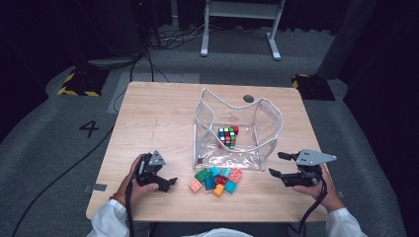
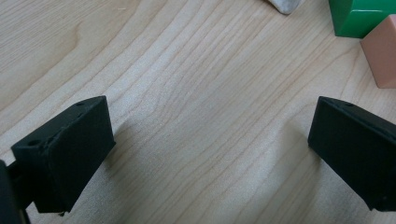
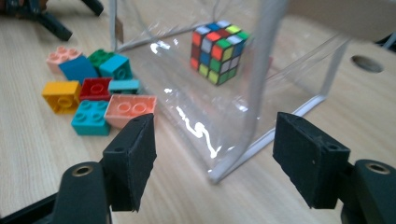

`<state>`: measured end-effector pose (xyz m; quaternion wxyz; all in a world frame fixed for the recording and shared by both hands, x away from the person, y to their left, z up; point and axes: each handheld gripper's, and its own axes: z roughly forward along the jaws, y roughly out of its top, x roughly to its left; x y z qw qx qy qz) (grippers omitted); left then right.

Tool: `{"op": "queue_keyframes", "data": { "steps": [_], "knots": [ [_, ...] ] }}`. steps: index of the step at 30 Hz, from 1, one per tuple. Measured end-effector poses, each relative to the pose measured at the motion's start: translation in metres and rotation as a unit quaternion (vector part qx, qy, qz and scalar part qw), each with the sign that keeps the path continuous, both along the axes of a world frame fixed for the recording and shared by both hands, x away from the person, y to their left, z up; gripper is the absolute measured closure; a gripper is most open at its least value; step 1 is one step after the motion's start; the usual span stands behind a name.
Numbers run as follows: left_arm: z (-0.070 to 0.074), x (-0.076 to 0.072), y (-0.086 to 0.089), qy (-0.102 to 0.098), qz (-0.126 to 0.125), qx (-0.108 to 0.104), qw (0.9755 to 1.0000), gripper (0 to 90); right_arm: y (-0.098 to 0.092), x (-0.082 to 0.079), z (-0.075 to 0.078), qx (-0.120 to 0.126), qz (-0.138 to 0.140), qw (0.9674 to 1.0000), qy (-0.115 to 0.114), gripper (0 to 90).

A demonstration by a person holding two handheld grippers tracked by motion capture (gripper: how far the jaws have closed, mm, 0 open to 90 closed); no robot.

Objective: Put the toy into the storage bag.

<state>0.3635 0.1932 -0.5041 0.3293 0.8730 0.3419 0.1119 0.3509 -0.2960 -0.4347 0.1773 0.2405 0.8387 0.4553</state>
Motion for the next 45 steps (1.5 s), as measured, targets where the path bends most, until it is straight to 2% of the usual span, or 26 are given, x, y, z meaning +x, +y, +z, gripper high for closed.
{"op": "queue_keyframes", "data": {
  "steps": [3, 5, 9, 13, 17, 21, 24, 27, 29, 41, 43, 44, 45],
  "knots": [
    [0.000, 0.000, 0.000, 0.000, 0.000, 0.000, 1.0000, 0.3, 0.008, -0.003, -0.013, -0.010, 0.008, 0.9999, 0.008, 30.5],
    [0.000, 0.000, 0.000, 0.000, -0.001, 0.001, 1.0000, 0.3, 0.015, -0.004, -0.021, -0.011, 0.015, 0.9996, 0.021, 30.7],
    [0.000, 0.000, 0.000, 0.000, 0.001, 0.000, 1.0000, 0.4, 0.030, -0.002, -0.033, -0.027, 0.029, 0.9990, 0.020, 31.2],
    [0.000, 0.000, 0.000, 0.000, 0.000, 0.001, 1.0000, 0.4, 0.044, 0.000, -0.043, -0.034, 0.042, 0.9980, 0.033, 31.3],
    [0.000, 0.000, 0.000, 0.000, 0.000, 0.001, 1.0000, 0.4, 0.059, 0.002, -0.052, -0.054, 0.056, 0.9964, 0.035, 31.3],
    [0.000, 0.000, 0.000, 0.000, 0.000, 0.001, 1.0000, 0.4, 0.069, 0.004, -0.057, -0.063, 0.060, 0.9954, 0.040, 31.5],
    [0.000, 0.000, 0.000, 0.000, 0.001, 0.001, 1.0000, 0.4, 0.075, 0.004, -0.059, -0.068, 0.053, 0.9946, 0.059, 31.5],
    [0.000, 0.000, 0.000, 0.000, 0.001, 0.001, 1.0000, 0.4, 0.080, 0.006, -0.062, -0.074, 0.057, 0.9939, 0.058, 31.5],
    [0.000, 0.000, 0.000, 0.000, 0.000, 0.001, 1.0000, 0.4, 0.084, 0.008, -0.065, -0.076, 0.069, 0.9936, 0.047, 31.4],
    [0.000, 0.000, 0.000, 0.000, -0.001, 0.001, 1.0000, 0.4, 0.097, 0.008, -0.067, -0.072, 0.071, 0.9934, 0.053, 29.9],
    [0.000, 0.000, 0.000, 0.000, -0.001, 0.001, 1.0000, 0.4, 0.100, 0.008, -0.067, -0.072, 0.082, 0.9929, 0.048, 29.2],
    [0.000, 0.000, 0.000, 0.000, 0.000, 0.001, 1.0000, 0.4, 0.102, 0.006, -0.067, -0.071, 0.076, 0.9930, 0.056, 29.1],
    [0.000, 0.000, 0.000, 0.000, 0.000, 0.001, 1.0000, 0.4, 0.103, 0.008, -0.067, -0.071, 0.082, 0.9931, 0.044, 29.0]
  ]
}}
